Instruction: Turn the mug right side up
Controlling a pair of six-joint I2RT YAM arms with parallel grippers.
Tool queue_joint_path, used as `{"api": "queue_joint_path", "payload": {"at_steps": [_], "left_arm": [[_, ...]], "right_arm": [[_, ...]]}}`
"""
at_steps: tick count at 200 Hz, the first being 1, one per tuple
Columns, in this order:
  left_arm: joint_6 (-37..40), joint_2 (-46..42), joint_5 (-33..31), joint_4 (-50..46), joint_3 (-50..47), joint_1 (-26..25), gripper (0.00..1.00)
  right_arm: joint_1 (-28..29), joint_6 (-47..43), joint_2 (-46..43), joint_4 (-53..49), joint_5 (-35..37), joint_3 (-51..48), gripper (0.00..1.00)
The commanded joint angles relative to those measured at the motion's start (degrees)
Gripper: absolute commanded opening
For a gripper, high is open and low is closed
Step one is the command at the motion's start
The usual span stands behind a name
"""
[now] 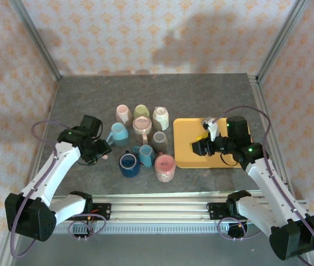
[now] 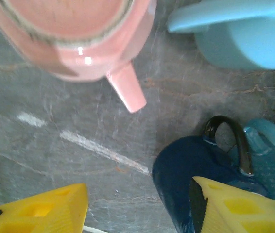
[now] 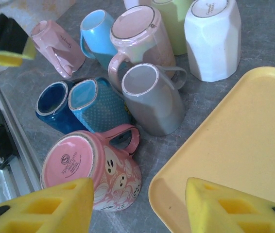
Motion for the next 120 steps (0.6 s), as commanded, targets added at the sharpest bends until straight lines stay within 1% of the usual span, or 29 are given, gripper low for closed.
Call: {"api": "queue_joint_path", "payload": {"at_steps": [1, 15, 29, 44, 59, 69, 90, 120], "left_arm": [[-10.19, 0.03, -6.84, 0.02, -1.82, -1.31, 0.58], [-10.71, 0.69, -8.89, 0.94, -2.09, -1.30, 0.58], [-11.21, 1.43, -8.32, 4.10, -3.19, -1.31, 0.57], [-12.66, 1.99, -7.60, 7.62, -4.50, -1.30, 0.55], [-13.94, 1.93, -8.40, 10.21, -5.43, -1.30, 0.50], [-14.82, 1.88, -9.47, 10.83, -5.65, -1.30, 0.47], [-15.95, 1.66, -11.19, 12.50, -6.08, -1.32, 0.44], [-16.56, 3.51, -11.75, 13.48, -6.22, -1.31, 0.42]], "right_arm": [[0.36, 3.20, 0.19, 2.76, 1.27, -0.13, 0.53], [0.37, 4.33, 0.20, 2.67, 1.81, -0.04, 0.53], [0.33, 4.51, 0.11, 2.58, 1.76, -0.21, 0.53], [0.37, 4.50, -0.15, 2.73, 1.71, -0.39, 0.53], [0.37, 4.58, -0.54, 2.80, 1.83, -0.39, 0.53], [0.31, 4.79, -0.66, 2.85, 1.86, -0.39, 0.53], [0.30, 5.26, -0.94, 3.22, 1.86, -0.52, 0.53], [0.37, 6.42, -0.82, 4.50, 1.85, -1.18, 0.53]]}}
